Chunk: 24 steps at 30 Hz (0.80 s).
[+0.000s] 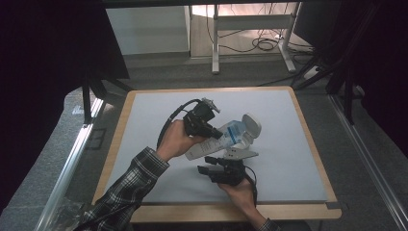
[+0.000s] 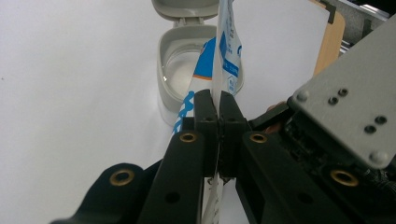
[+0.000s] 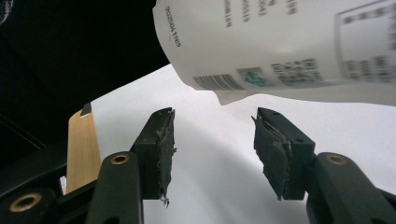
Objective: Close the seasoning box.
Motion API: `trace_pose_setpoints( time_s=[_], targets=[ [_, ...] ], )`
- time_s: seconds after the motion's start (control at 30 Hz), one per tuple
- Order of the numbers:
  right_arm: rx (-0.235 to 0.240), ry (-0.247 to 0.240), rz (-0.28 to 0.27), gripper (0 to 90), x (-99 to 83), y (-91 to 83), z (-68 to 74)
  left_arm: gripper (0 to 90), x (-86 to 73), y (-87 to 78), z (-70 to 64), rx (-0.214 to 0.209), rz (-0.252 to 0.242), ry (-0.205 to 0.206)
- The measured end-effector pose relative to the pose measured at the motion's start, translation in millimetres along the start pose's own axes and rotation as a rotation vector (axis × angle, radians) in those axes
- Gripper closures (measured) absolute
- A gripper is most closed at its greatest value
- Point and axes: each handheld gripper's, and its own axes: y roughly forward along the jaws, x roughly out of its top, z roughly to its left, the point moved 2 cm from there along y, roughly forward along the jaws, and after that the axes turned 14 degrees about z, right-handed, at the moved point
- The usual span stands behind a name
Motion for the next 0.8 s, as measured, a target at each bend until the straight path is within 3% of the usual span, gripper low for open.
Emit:
trace_pose_setpoints(
  time_s=[0.6,0.67,0.8],
  targets=[
    [-0.033,0.006,0.014,47.9,-2.6,-6.3,-6.1,89.3,-29.0,5.5,8.7,0.022,-0.069,0.015],
    [-0.038,0.004,0.015,47.9,-3.0,-6.6,-6.6,89.3,-33.0,8.5,8.8,0.011,-0.094,-0.008],
    [-0.044,0.002,0.015,47.9,-3.5,-6.7,-7.6,89.2,-40.7,12.1,12.7,0.011,-0.095,-0.012]
  ],
)
